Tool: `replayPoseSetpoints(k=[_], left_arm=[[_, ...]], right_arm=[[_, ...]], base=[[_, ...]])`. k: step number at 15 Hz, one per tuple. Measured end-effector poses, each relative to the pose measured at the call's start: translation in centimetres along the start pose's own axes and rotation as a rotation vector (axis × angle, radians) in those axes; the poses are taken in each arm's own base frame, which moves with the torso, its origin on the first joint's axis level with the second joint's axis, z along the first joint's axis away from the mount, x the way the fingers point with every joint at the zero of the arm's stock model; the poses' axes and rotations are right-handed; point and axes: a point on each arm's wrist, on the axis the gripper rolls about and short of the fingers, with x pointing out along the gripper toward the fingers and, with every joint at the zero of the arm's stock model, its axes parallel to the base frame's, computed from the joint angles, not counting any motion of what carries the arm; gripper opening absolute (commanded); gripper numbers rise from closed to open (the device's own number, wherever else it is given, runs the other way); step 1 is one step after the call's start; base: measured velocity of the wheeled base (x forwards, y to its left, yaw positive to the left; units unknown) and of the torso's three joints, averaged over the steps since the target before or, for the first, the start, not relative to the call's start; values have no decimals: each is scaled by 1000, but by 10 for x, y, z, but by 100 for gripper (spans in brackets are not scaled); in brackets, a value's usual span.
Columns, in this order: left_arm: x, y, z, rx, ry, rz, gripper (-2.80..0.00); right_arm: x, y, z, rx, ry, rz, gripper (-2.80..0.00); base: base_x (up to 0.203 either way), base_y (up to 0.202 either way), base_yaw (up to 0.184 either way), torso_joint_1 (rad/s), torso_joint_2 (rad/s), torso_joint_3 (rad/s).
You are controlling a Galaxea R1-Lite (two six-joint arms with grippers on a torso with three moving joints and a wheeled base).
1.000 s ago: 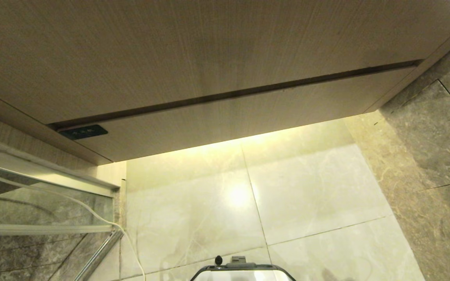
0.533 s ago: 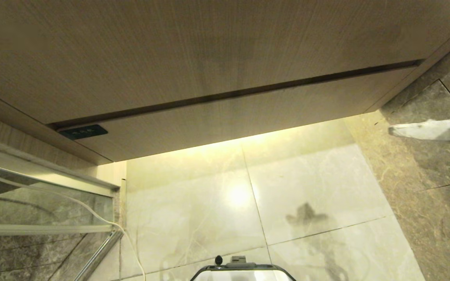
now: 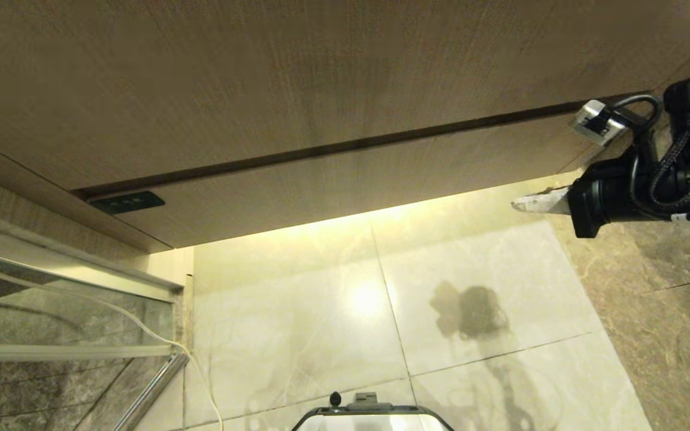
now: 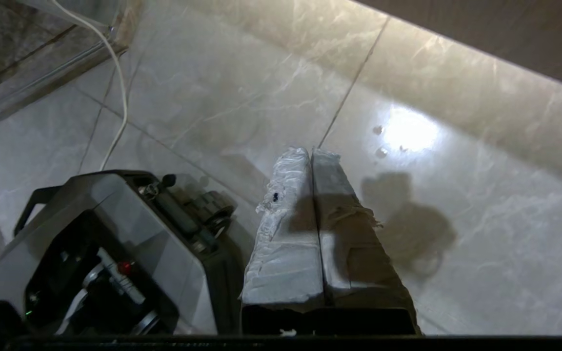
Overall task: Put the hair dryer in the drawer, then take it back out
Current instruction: Pull open the drawer
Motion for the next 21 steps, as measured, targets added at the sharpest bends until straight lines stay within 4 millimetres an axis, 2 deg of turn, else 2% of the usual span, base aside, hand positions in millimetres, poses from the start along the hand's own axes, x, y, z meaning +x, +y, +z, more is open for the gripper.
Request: replayPoseSetpoints(k=[4,5,10,13,16,21], left_arm=[[0,0,0,0,0,0,-280],[0,0,0,0,0,0,-280],[0,0,0,0,0,0,-280],[0,0,0,0,0,0,-280],[0,0,0,0,0,0,-280],[0,0,0,0,0,0,-280]], right_arm=[[20,-13,2,-111,-23,-10,-280],[25,-16,3,-144,-27,-11,0],[44,-25,10,-231,-86,4,0],[50,-28,15,-291,-182,42,0],[56,-30,11,-302,-206,80,0],[74,-36,2,-466,-294,164,0]], base=[[0,0,0,0,0,0],[0,0,0,0,0,0],[0,0,0,0,0,0],[0,0,0,0,0,0],[0,0,0,0,0,0],[0,0,0,0,0,0]])
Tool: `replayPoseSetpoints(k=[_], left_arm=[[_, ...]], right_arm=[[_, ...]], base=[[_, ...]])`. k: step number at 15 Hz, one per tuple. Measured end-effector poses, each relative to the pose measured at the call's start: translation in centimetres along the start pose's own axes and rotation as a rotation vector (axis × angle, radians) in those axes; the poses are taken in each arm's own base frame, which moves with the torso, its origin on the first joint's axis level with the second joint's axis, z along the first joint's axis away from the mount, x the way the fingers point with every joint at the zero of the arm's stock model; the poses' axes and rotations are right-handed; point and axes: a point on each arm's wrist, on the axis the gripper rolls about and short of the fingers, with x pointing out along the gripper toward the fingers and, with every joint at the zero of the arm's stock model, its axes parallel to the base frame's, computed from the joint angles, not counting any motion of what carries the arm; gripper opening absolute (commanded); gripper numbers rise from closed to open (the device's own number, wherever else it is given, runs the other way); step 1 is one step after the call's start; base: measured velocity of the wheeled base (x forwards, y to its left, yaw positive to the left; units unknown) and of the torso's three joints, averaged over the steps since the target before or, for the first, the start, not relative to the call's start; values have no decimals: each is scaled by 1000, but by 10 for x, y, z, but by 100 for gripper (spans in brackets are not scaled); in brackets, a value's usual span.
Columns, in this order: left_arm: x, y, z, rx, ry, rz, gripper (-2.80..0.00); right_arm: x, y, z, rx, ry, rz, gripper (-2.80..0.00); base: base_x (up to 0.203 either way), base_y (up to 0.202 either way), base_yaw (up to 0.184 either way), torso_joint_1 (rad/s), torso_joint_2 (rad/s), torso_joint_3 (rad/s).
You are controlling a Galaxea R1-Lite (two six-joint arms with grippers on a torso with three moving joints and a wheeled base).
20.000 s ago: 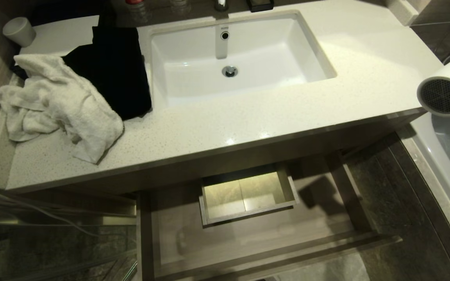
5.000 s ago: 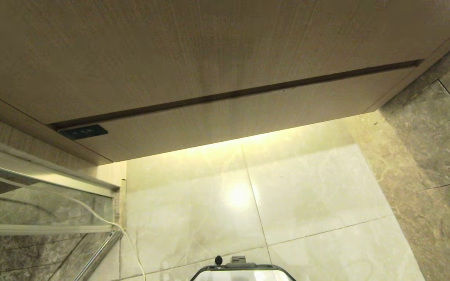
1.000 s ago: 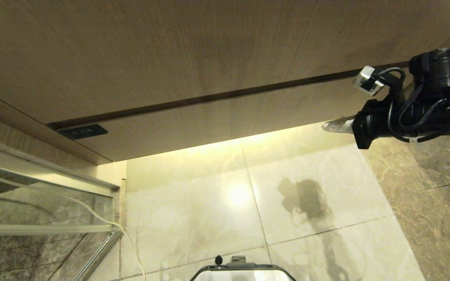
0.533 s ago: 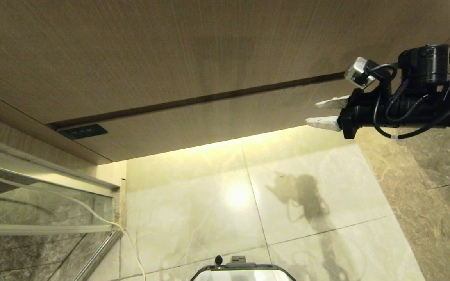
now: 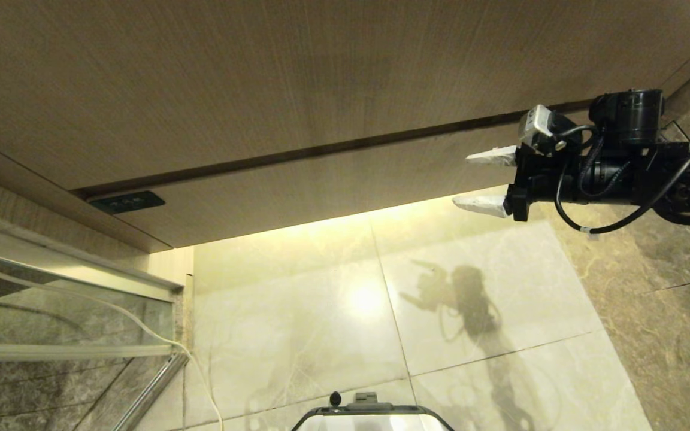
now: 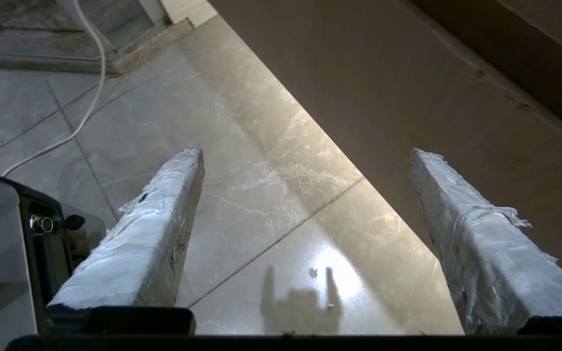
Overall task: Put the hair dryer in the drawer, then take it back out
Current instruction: Pull open the drawer
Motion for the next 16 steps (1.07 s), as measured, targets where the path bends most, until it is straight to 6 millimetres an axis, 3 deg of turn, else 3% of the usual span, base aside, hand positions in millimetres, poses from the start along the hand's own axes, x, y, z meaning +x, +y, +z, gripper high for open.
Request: replayPoseSetpoints(k=[10,16], left_arm=[[0,0,0,0,0,0,-280],[0,0,0,-1,0,0,-280]], right_arm=[[4,-8,-6,-132,-16,38,0],[-8,-14,-4,-226,182,-155,0]], base=[[0,0,0,0,0,0],[0,0,0,0,0,0]])
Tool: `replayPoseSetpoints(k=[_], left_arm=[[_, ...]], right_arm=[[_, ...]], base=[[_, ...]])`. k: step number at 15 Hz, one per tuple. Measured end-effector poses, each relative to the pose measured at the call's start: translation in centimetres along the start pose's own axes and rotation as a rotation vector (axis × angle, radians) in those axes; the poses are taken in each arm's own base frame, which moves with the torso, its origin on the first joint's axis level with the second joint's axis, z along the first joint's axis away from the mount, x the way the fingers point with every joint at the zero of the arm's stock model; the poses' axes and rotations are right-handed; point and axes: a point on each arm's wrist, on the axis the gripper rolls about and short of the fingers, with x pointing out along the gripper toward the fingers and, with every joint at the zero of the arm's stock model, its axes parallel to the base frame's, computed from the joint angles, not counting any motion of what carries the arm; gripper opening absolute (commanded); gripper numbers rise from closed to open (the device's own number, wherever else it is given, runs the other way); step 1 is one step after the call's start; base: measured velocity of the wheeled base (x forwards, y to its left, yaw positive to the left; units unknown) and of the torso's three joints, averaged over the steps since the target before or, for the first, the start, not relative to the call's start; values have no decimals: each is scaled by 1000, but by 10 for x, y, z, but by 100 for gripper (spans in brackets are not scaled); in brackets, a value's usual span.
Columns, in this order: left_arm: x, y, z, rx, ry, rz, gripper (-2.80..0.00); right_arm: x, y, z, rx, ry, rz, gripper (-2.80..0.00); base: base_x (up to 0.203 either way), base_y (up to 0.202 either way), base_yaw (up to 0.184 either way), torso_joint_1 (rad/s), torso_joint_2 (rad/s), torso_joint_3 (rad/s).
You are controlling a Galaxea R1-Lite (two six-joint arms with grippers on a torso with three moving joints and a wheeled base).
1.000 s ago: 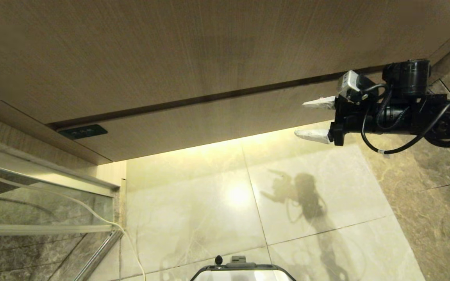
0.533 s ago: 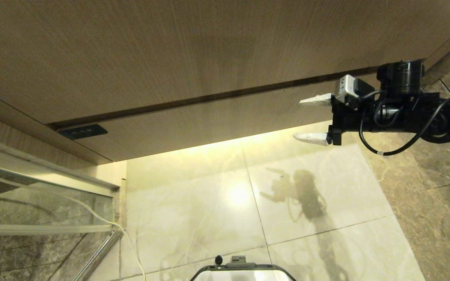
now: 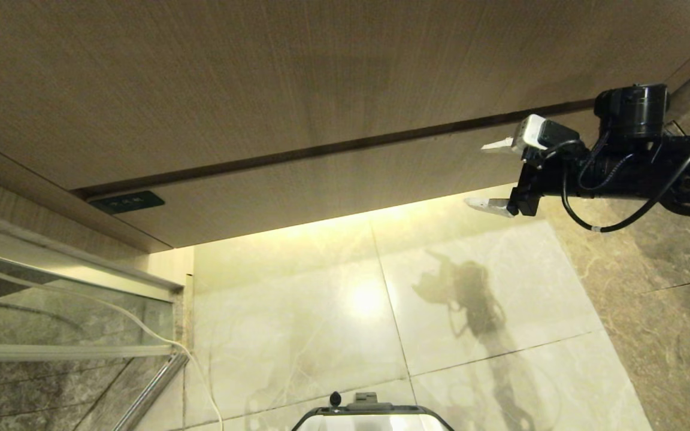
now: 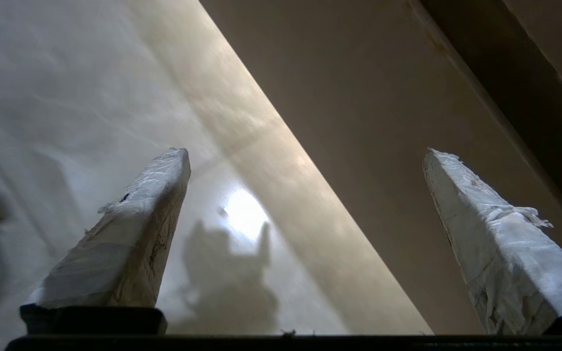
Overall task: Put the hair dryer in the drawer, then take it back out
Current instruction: Pull open the drawer
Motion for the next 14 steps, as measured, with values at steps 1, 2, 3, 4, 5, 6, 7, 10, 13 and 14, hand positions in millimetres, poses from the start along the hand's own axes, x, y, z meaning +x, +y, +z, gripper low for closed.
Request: replayPoseSetpoints(k=[1,2,3,4,5,6,7,10,13,14], left_arm=[[0,0,0,0,0,0,-280],[0,0,0,0,0,0,-280],[0,0,0,0,0,1,-280],[0,0,0,0,0,1,-280],[0,0,0,1,0,0,-280],[0,0,0,0,0,0,-280],[0,0,0,0,0,0,-280],[0,0,0,0,0,0,-280],[0,0,0,0,0,0,-280],[0,0,0,0,0,0,-280]], right_arm=[[-1,0,-2,-35,57,-32,0],[-2,1,-3,-61,93,-49,0],[-2,1,-3,-86,98,-51,0],[-3,2,-2,-119,97,-49,0],[-4,1,-1,-154,95,-56,0],[-5,-2,2,-205,87,-70,0],[-5,-3,4,-245,78,-70,0],[-7,-6,7,-314,61,-74,0],[-6,-7,7,-426,57,-77,0],[-5,-8,8,-430,57,-86,0]], base=[[0,0,0,0,0,0],[0,0,0,0,0,0],[0,0,0,0,0,0],[0,0,0,0,0,0],[0,0,0,0,0,0],[0,0,0,0,0,0],[0,0,0,0,0,0],[0,0,0,0,0,0],[0,0,0,0,0,0],[0,0,0,0,0,0]])
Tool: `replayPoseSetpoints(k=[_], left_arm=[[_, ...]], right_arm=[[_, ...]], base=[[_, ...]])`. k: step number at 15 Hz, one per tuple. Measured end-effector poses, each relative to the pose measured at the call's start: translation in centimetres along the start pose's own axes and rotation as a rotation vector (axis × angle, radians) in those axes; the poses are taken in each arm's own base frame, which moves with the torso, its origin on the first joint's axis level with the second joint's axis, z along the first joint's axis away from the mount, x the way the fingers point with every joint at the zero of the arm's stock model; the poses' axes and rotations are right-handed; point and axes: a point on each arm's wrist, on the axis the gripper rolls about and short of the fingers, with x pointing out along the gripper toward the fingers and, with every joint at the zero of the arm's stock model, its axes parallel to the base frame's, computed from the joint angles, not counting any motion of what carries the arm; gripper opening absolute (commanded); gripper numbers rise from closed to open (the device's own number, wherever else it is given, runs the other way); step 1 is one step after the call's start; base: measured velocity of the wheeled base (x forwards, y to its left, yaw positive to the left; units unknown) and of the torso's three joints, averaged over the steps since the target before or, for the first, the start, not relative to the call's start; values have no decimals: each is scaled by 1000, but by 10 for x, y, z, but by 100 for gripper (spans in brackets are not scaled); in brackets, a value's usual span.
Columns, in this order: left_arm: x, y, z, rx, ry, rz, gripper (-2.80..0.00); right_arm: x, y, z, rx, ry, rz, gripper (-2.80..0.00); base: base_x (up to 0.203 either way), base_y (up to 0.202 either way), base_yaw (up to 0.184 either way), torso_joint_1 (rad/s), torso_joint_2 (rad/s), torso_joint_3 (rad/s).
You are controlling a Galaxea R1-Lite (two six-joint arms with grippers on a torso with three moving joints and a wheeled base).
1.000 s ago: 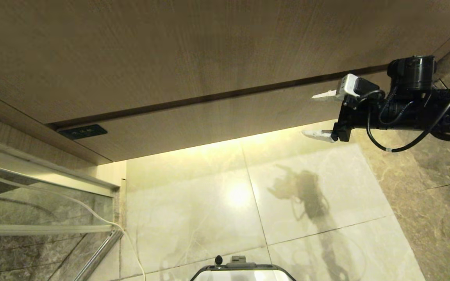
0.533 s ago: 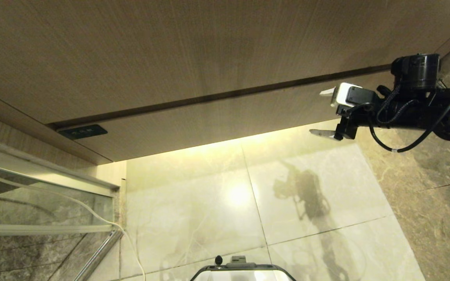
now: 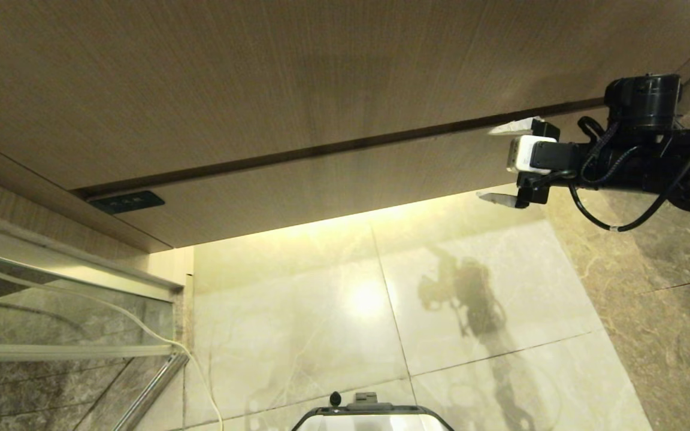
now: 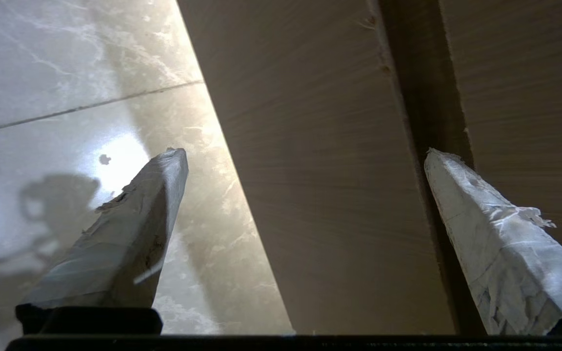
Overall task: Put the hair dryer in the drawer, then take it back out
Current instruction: Pull open the drawer
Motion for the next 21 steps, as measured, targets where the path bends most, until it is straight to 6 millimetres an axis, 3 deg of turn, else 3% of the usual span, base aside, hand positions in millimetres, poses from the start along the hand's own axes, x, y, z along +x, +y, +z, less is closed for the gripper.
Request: replayPoseSetpoints(k=[7,21], left_arm=[[0,0,0,0,0,0,-280],[0,0,0,0,0,0,-280]], right_arm=[[26,-6,6,-12,-37,-16,0],[70,-9,-13,4,3,-48,0]], base=[[0,0,0,0,0,0],[0,0,0,0,0,0]])
